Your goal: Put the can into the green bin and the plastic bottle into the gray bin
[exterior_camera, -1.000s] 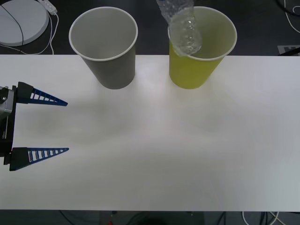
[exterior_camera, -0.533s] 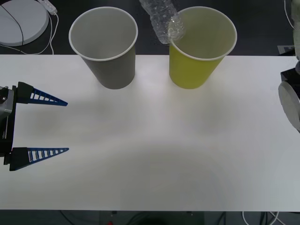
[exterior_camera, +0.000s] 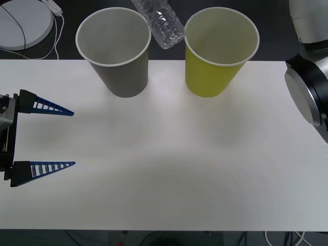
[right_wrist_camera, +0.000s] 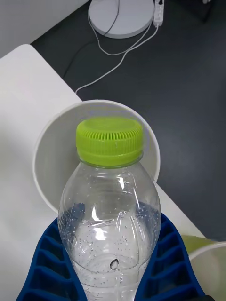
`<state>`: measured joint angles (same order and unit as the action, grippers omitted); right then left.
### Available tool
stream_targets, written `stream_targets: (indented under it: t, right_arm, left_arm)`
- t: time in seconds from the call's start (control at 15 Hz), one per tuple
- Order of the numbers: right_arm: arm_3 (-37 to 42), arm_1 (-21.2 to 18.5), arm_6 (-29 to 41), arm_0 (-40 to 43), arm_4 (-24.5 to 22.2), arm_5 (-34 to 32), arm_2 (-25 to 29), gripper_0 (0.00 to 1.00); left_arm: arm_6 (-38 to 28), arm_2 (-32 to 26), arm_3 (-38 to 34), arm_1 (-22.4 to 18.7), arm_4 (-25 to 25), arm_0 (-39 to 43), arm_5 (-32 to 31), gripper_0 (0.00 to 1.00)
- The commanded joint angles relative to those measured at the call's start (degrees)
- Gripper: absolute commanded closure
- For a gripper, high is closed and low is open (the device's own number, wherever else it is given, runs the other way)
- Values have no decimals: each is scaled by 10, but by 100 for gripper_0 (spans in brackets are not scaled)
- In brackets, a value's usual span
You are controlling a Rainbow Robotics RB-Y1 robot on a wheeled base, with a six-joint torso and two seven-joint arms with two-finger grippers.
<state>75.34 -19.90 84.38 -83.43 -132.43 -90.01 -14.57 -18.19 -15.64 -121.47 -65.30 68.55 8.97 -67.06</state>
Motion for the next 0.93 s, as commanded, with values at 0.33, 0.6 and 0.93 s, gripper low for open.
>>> stream_targets:
  t: [0.33,0.6,0.93]
  right_arm:
    - [-92,35,1,-42,-19,0,-11,100]
    - [-140,54,0,-64,-36,12,-11,100]
    - [-190,75,1,-82,-58,64,-8,100]
  left_arm:
    - [0,0,0,0,0,0,0,0]
    - [0,0,0,0,0,0,0,0]
    - [0,0,0,0,0,0,0,0]
